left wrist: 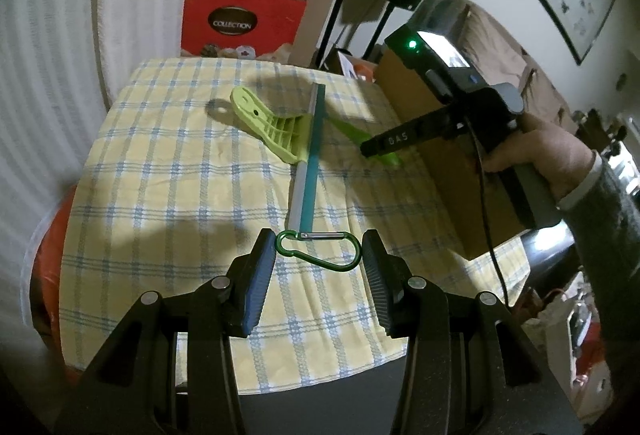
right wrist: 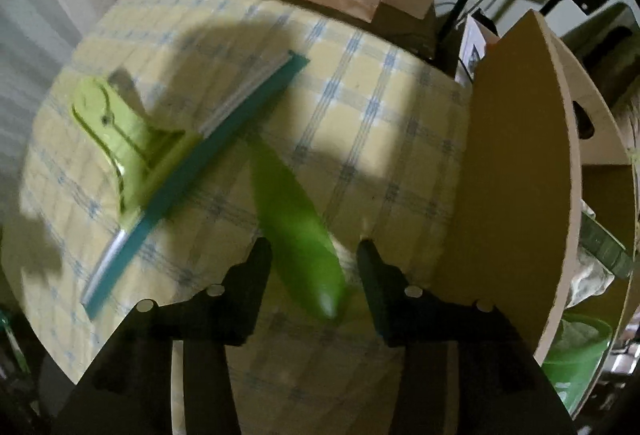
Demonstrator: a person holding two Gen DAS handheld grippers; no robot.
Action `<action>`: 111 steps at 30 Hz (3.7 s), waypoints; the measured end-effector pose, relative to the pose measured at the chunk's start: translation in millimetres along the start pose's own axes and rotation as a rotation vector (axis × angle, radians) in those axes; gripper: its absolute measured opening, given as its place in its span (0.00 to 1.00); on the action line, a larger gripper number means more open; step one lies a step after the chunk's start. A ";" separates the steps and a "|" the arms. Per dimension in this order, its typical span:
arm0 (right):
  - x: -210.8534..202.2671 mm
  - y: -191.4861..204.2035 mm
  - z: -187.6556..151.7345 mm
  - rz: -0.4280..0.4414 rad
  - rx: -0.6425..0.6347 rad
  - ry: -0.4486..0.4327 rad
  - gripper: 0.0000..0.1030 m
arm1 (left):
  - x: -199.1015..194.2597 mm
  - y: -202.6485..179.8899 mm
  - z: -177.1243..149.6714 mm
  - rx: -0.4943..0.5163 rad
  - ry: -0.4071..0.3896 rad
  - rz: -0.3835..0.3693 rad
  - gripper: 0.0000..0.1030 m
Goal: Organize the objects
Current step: 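Lift the leaf piece with the right gripper and carabiner with the left, then carry the leaf piece and carabiner over the cardboard box with both grippers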
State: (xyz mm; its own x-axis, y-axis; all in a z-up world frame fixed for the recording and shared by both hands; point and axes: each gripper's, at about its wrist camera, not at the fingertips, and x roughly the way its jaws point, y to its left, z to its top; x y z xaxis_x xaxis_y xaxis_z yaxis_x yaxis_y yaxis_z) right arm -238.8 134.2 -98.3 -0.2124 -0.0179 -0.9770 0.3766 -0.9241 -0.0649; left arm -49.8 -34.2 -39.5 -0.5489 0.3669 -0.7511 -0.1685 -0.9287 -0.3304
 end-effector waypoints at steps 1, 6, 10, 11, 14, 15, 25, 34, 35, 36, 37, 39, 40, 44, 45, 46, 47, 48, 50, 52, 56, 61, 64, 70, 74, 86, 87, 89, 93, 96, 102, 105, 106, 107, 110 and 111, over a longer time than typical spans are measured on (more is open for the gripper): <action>0.2 -0.4 -1.3 0.012 0.007 0.007 0.45 | 0.0 -0.3 -0.2 0.000 0.000 -0.001 0.40; -0.9 -3.3 -6.9 0.088 0.034 -0.002 0.35 | -0.3 0.6 -1.0 -0.004 -0.001 -0.007 0.40; -5.9 -2.3 -13.8 0.176 0.068 -0.014 0.28 | -0.9 1.2 -1.6 -0.009 -0.003 -0.015 0.40; -6.6 -0.7 -15.7 0.181 0.069 -0.016 0.28 | -0.8 1.0 -1.7 -0.008 -0.002 -0.016 0.40; -10.5 9.3 -24.1 0.221 0.055 -0.025 0.28 | -1.8 0.5 -2.2 -0.006 -0.002 -0.020 0.40; -12.5 13.7 -28.7 0.242 0.053 -0.028 0.28 | -2.1 0.3 -2.6 -0.006 -0.002 -0.021 0.40; -34.4 31.2 -59.5 0.259 0.063 -0.110 0.15 | -1.7 1.9 -2.8 -0.027 0.008 -0.028 0.40; -39.6 45.5 -63.7 0.135 0.067 -0.233 0.50 | 0.5 1.1 -8.3 -0.033 0.016 -0.031 0.40; -37.4 48.5 -63.1 0.123 0.069 -0.241 0.48 | 0.0 2.2 -8.7 -0.036 0.016 -0.030 0.40; -34.5 50.4 -63.4 0.111 0.076 -0.249 0.48 | -0.6 3.1 -9.1 -0.037 0.015 -0.029 0.40; -30.9 51.2 -63.6 0.102 0.085 -0.258 0.48 | -1.2 4.9 -9.3 -0.040 0.015 -0.026 0.40; -24.7 52.0 -63.3 0.092 0.102 -0.264 0.48 | -2.0 8.2 -9.9 -0.044 0.015 -0.022 0.40; -20.9 53.2 -63.6 0.085 0.109 -0.262 0.48 | -2.3 10.2 -10.1 -0.048 0.015 -0.020 0.40; -13.4 59.8 -66.2 0.060 0.105 -0.278 0.50 | -1.7 14.7 -10.5 -0.058 0.017 -0.016 0.40; -13.1 61.4 -66.4 0.050 0.100 -0.283 0.50 | -1.3 14.4 -10.5 -0.057 0.018 -0.015 0.40; -13.1 62.2 -67.5 0.043 0.106 -0.291 0.50 | -0.6 14.3 -10.6 -0.057 0.020 -0.014 0.40; -12.3 61.3 -67.9 0.045 0.116 -0.295 0.50 | 0.4 13.9 -10.5 -0.057 0.022 -0.012 0.40; -12.2 60.4 -68.7 0.048 0.126 -0.301 0.50 | 1.3 13.0 -10.4 -0.056 0.023 -0.010 0.40; -12.0 61.3 -70.4 0.043 0.132 -0.316 0.50 | 2.6 12.1 -10.3 -0.053 0.023 -0.004 0.40; -11.5 62.1 -71.4 0.038 0.135 -0.327 0.50 | 3.3 11.2 -9.8 -0.049 0.023 0.002 0.40; -11.1 64.7 -73.1 0.033 0.134 -0.347 0.47 | 3.0 11.6 -7.9 -0.049 0.019 0.011 0.40; -12.8 65.7 -76.5 0.045 0.139 -0.363 0.29 | 2.1 13.7 -6.6 -0.053 0.018 0.019 0.40; -13.9 59.9 -79.6 0.082 0.181 -0.376 0.29 | 1.3 14.3 -6.6 -0.051 0.017 0.019 0.40; -26.0 47.7 -89.7 0.135 0.239 -0.412 0.29 | 0.8 11.0 -4.9 -0.048 0.013 0.021 0.40; -37.8 44.4 -97.3 0.145 0.246 -0.435 0.29 | 1.1 5.4 -2.9 -0.040 0.009 0.021 0.40; -83.2 36.4 -123.1 0.135 0.248 -0.525 0.29 | -3.4 -17.9 9.8 -0.011 -0.032 0.037 0.40; -87.2 34.9 -125.2 0.133 0.248 -0.530 0.29 | -4.0 -21.0 11.5 -0.007 -0.037 0.038 0.40; -95.4 31.2 -129.7 0.129 0.252 -0.542 0.29 | -4.9 -26.7 14.7 0.001 -0.045 0.040 0.40; -113.2 22.7 -141.1 0.121 0.260 -0.575 0.29 | -6.5 -39.9 19.2 0.019 -0.060 0.039 0.40; -123.5 15.8 -148.0 0.108 0.265 -0.592 0.29 | -4.9 -52.9 24.9 0.038 -0.062 0.030 0.40; -143.7 -3.4 -164.5 0.079 0.286 -0.624 0.29 | -0.6 -79.6 33.8 0.065 -0.062 -0.003 0.40; -150.9 -15.3 -173.9 0.070 0.308 -0.636 0.29 | 1.8 -95.7 34.7 0.089 -0.058 -0.019 0.40; -153.0 -20.9 -177.3 0.066 0.317 -0.638 0.29 | 3.2 -102.9 35.4 0.101 -0.056 -0.025 0.40; -154.5 -24.6 -180.2 0.063 0.324 -0.641 0.29 | 4.1 -107.6 36.2 0.107 -0.055 -0.029 0.40; -158.7 -38.8 -189.2 0.050 0.349 -0.649 0.29 | 8.3 -124.6 39.3 0.126 -0.050 -0.048 0.40; -160.4 -43.2 -192.4 0.046 0.357 -0.652 0.29 | 9.4 -128.9 39.9 0.130 -0.048 -0.054 0.40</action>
State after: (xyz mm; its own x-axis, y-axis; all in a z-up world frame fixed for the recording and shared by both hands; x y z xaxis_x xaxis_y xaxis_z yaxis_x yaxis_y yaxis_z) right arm -47.5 250.4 22.2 -0.7371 -0.1797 -0.6514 0.1058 -0.9828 0.1514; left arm -65.9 86.8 18.8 -0.5744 0.4162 -0.7049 -0.3019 -0.9081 -0.2902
